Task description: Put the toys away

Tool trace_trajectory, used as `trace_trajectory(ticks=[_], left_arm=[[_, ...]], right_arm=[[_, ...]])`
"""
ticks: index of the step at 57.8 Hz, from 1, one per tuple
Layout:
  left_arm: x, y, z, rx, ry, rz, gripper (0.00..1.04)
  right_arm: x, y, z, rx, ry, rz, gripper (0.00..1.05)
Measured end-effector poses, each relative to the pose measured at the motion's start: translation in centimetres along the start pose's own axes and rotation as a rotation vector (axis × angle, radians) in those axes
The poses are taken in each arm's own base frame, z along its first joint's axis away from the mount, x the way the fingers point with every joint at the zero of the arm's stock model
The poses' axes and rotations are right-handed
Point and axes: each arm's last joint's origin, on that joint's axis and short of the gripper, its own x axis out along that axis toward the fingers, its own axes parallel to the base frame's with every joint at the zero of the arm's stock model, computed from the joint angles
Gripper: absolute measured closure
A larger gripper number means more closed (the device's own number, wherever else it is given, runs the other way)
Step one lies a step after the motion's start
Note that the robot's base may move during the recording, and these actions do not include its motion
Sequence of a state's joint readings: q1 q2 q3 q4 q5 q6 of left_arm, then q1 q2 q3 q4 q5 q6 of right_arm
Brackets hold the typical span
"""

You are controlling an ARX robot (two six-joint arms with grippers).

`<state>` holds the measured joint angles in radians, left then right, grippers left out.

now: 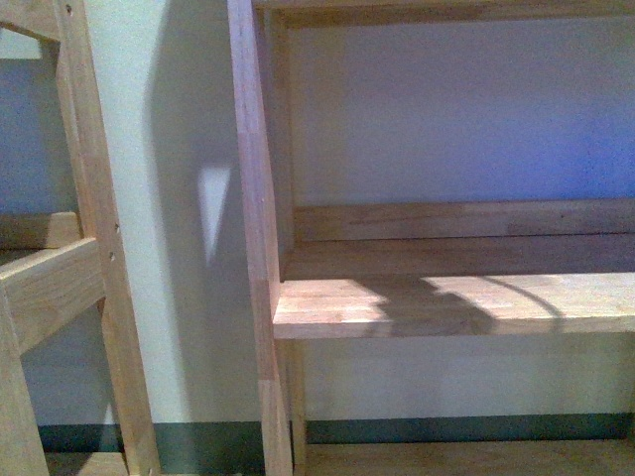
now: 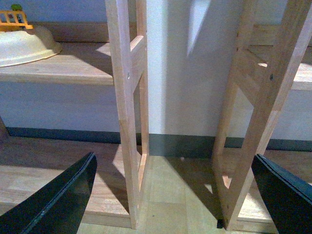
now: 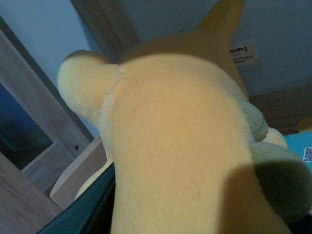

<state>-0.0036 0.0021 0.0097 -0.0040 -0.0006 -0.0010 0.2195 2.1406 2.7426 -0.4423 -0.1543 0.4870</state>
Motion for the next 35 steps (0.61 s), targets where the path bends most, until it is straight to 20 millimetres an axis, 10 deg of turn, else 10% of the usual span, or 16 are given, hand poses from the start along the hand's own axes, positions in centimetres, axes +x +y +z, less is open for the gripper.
trace_trajectory(ticks=[12, 35], left_arm=[[0.0, 0.0, 0.0, 0.0, 0.0, 0.0, 0.06], [0.0, 0.0, 0.0, 0.0, 0.0, 0.0, 0.06]], right_arm=[[-1.4, 0.9, 1.0, -0.032, -0.033, 0.016, 0.06], [-8.4, 3.3, 3.9, -0.084, -0.165, 0.066, 0.06]])
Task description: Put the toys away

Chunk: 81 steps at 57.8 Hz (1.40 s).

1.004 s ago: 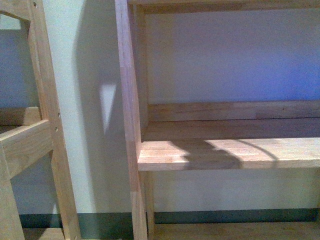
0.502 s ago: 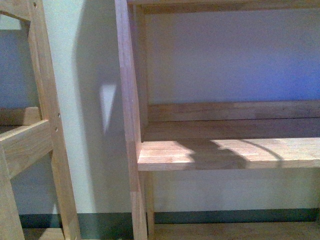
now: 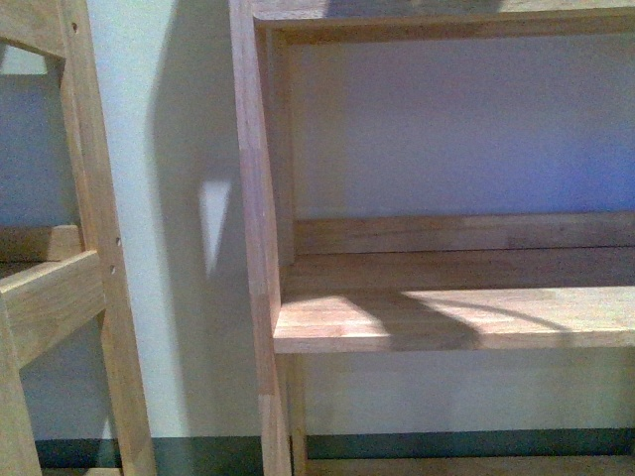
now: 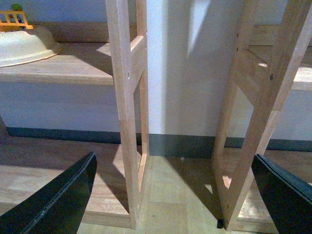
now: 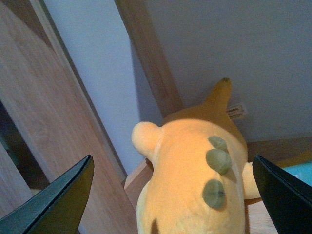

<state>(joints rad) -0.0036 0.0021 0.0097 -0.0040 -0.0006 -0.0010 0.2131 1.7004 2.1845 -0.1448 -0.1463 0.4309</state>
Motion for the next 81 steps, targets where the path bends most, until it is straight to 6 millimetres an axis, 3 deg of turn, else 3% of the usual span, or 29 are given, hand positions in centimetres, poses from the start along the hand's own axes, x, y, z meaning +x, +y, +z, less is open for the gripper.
trace_trajectory(ticks=[11, 27, 36, 49, 57, 61, 70, 81], left_arm=[[0.0, 0.0, 0.0, 0.0, 0.0, 0.0, 0.06], [0.0, 0.0, 0.0, 0.0, 0.0, 0.0, 0.06], [0.0, 0.0, 0.0, 0.0, 0.0, 0.0, 0.06], [0.0, 0.0, 0.0, 0.0, 0.0, 0.0, 0.06], [0.0, 0.0, 0.0, 0.0, 0.0, 0.0, 0.06], [0.0, 0.0, 0.0, 0.0, 0.0, 0.0, 0.06], [0.0, 0.0, 0.0, 0.0, 0.0, 0.0, 0.06], [0.0, 0.0, 0.0, 0.0, 0.0, 0.0, 0.06]], right_arm=[[-5.2, 0.8, 0.2, -0.13, -0.078, -0.105, 0.06], [-13.7, 1.0, -1.3, -0.266, -0.158, -0.258, 0.06], [-19.2, 0.4, -3.8, -0.331, -0.146, -0.313, 0.06], [-25.5, -1.6, -10.0, -0.372, -0.07, -0.38, 0.06], [-28.2, -2.5, -13.9, -0.4, -0.034, -0.421, 0.06], [-28.5, -2.7, -14.7, -0.407, -0.016, -0.418, 0.07], [-30.3, -3.4, -16.5, -0.427, 0.234, -0.397, 0.29], [-31.9, -5.3, -19.7, -0.43, 0.264, -0.418, 0.58]])
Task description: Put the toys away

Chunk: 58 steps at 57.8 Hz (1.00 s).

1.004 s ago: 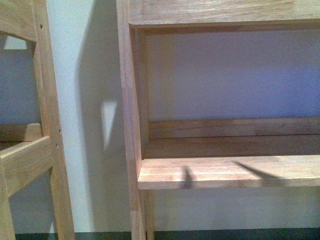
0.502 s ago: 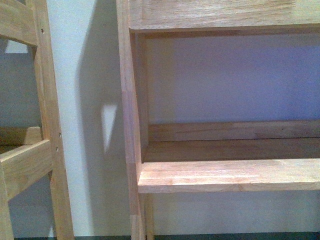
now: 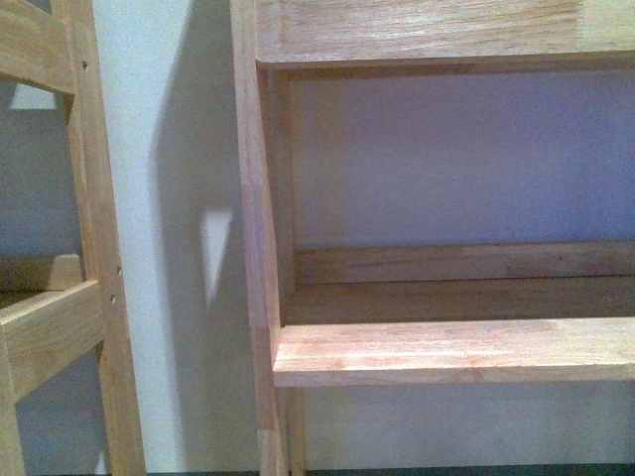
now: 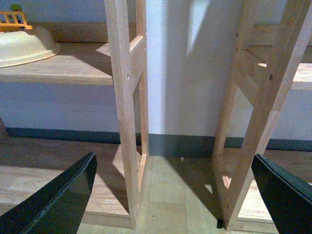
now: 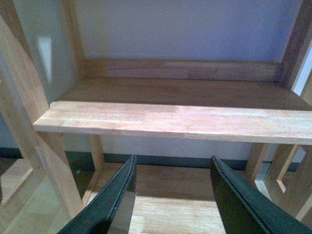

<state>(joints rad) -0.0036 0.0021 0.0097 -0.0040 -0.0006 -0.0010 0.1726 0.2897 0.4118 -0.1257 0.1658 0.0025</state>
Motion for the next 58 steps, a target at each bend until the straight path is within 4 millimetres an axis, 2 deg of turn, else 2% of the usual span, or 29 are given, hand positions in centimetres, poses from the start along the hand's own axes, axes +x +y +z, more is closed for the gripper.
trace_trajectory(ticks=[5, 12, 13, 17, 33, 58], left_arm=[[0.0, 0.0, 0.0, 0.0, 0.0, 0.001, 0.06], [0.0, 0.0, 0.0, 0.0, 0.0, 0.0, 0.06], [0.0, 0.0, 0.0, 0.0, 0.0, 0.0, 0.06], [0.0, 0.0, 0.0, 0.0, 0.0, 0.0, 0.06], [0.0, 0.0, 0.0, 0.0, 0.0, 0.0, 0.06], [0.0, 0.0, 0.0, 0.0, 0.0, 0.0, 0.06]], right_arm=[[0.0, -0.4, -1.3, 0.0, 0.002, 0.037, 0.7], [0.0, -1.2, -3.0, 0.001, 0.002, -0.008, 0.89], [0.0, -1.2, -3.4, 0.001, 0.005, -0.006, 0.94], [0.0, -1.2, -4.2, 0.0, 0.007, -0.002, 1.02], [0.0, -1.2, -6.5, 0.001, 0.005, -0.005, 1.01], [0.0, -1.2, -8.5, 0.001, 0.003, -0.005, 1.01]])
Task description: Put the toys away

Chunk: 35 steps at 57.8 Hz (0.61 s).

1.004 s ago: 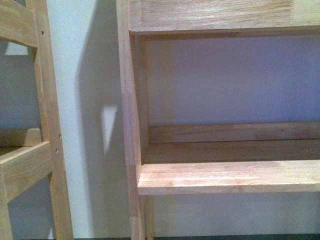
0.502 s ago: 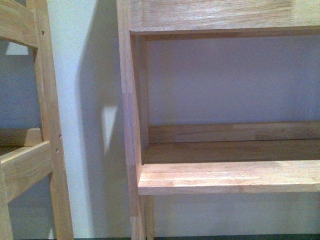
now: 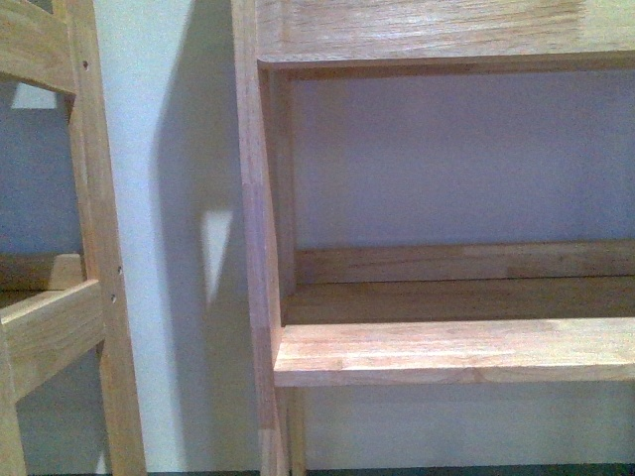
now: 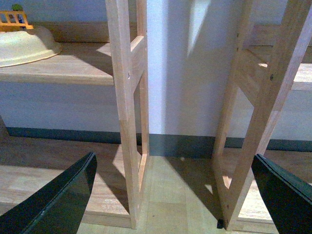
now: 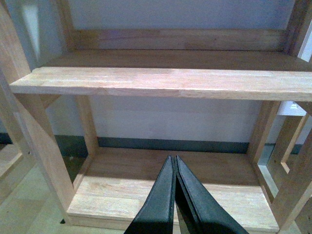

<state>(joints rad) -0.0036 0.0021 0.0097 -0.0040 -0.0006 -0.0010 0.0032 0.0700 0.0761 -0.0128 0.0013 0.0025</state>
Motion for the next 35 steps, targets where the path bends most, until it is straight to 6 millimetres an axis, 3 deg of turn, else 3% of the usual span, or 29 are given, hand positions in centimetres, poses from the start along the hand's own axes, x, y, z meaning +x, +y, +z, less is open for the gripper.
trace_trajectory(ticks=[35], left_arm=[[0.0, 0.0, 0.0, 0.0, 0.0, 0.0, 0.06]], right_arm=[[-0.1, 0.0, -1.6, 0.0, -0.009, 0.001, 0.98]])
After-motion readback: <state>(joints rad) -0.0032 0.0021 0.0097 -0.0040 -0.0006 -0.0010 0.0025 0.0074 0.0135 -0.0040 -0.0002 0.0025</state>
